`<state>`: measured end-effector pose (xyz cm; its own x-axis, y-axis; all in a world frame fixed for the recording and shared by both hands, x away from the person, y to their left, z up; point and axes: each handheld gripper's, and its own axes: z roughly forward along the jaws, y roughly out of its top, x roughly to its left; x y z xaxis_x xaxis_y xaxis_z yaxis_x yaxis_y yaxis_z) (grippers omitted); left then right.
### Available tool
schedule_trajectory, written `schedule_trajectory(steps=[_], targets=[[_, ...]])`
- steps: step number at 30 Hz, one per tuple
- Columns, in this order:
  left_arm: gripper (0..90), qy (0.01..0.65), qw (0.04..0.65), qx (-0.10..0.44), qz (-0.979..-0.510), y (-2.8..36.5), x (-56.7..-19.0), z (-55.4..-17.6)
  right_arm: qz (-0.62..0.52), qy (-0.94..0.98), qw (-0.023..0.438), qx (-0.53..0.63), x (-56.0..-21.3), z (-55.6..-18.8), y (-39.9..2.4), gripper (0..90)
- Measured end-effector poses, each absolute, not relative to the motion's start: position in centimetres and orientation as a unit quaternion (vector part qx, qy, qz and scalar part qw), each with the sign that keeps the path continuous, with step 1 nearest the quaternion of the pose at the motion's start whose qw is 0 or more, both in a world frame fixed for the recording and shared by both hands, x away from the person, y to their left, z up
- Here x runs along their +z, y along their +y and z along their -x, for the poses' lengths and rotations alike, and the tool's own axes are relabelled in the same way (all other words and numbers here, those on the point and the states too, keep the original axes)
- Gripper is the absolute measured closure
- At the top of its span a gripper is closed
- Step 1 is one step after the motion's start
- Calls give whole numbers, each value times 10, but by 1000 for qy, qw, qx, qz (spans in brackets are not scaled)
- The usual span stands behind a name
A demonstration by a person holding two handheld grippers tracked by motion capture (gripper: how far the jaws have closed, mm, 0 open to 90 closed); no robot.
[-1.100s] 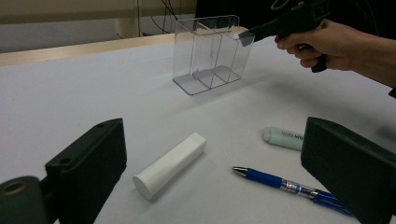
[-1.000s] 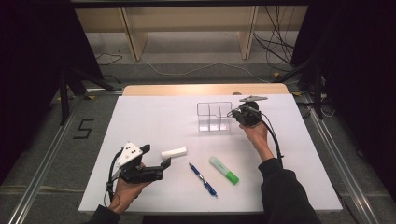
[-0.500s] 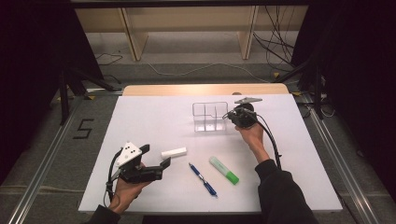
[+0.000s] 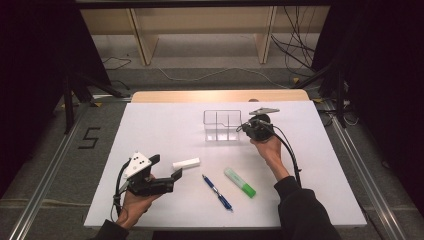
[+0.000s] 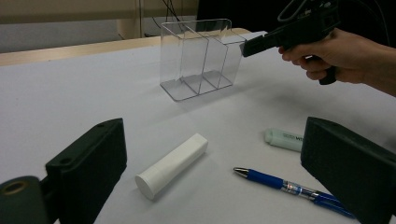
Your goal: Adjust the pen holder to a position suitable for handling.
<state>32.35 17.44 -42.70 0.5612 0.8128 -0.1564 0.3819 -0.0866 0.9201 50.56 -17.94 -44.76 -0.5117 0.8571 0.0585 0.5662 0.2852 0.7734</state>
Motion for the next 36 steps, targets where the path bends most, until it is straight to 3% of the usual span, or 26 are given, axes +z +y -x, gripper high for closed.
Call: schedule_trajectory(steps=[13, 20, 36], targets=[[64, 419, 529, 207, -708, 175, -425, -323, -441, 774, 203, 407, -430, -482, -202, 699], [64, 418, 529, 206, -709, 175, -425, -323, -431, 770, 185, 432, -412, -466, -203, 510], [64, 423, 530, 204, -706, 175, -425, -324, -415, 787, 152, 430, -399, -448, -188, 322]])
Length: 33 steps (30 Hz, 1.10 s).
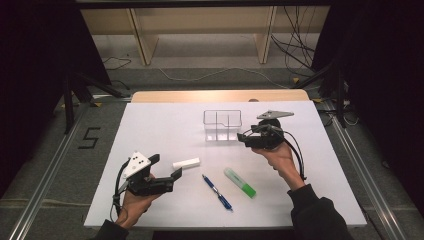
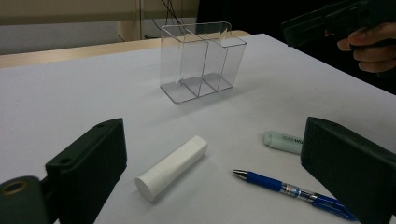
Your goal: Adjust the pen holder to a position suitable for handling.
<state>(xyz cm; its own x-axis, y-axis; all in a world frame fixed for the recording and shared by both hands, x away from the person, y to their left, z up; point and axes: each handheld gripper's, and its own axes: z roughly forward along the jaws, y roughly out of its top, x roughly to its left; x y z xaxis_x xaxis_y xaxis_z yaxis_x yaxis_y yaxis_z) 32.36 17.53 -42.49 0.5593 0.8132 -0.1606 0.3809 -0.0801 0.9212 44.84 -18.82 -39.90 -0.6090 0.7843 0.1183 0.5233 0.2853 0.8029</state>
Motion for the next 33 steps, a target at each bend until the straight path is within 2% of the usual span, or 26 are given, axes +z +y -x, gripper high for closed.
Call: schedule_trajectory(steps=[33], targets=[[64, 426, 531, 204, -703, 177, -424, -322, -328, 855, 89, 391, -406, -402, -129, 246]])
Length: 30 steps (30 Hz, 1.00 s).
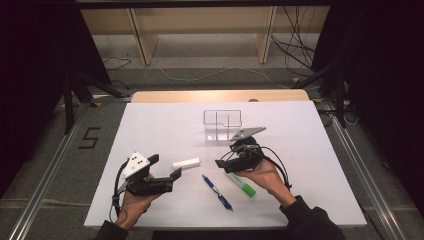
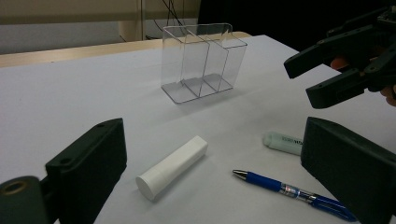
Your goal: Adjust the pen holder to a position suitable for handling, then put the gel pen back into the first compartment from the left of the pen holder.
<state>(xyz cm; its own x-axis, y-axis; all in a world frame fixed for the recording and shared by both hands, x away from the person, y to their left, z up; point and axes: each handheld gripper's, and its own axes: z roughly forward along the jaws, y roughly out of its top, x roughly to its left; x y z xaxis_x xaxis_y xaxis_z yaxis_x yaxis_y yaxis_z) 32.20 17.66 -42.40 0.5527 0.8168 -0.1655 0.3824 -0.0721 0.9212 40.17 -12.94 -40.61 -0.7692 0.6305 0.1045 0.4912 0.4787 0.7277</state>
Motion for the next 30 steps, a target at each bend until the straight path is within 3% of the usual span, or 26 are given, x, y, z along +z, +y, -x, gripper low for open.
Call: schedule_trajectory(steps=[30], targets=[[64, 431, 531, 209, -699, 182, -424, -318, -279, 893, 51, 349, -420, -384, -94, 212]])
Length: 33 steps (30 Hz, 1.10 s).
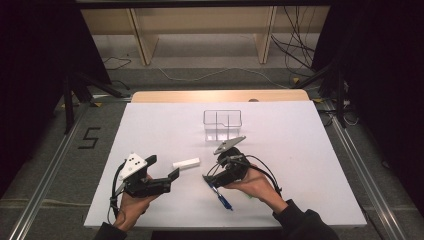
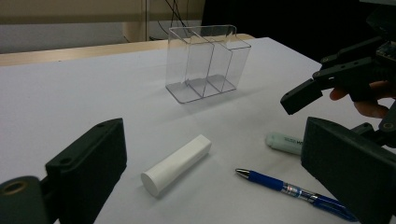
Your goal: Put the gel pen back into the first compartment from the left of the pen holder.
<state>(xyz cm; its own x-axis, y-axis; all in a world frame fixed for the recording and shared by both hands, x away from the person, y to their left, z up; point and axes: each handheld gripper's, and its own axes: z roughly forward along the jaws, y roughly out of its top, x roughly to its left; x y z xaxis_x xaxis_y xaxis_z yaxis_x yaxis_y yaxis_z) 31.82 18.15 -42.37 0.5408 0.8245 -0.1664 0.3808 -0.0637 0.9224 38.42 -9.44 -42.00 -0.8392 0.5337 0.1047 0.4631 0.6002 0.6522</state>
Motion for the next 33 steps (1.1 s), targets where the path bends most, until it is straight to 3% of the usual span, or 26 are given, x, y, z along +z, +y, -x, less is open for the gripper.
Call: schedule_trajectory(steps=[17, 33], targets=[[62, 428, 528, 212, -702, 181, -425, -317, -266, 910, 29, 316, -429, -382, -82, 218], [62, 431, 533, 212, -697, 183, -424, -318, -266, 932, 23, 244, -444, -382, -75, 344]])
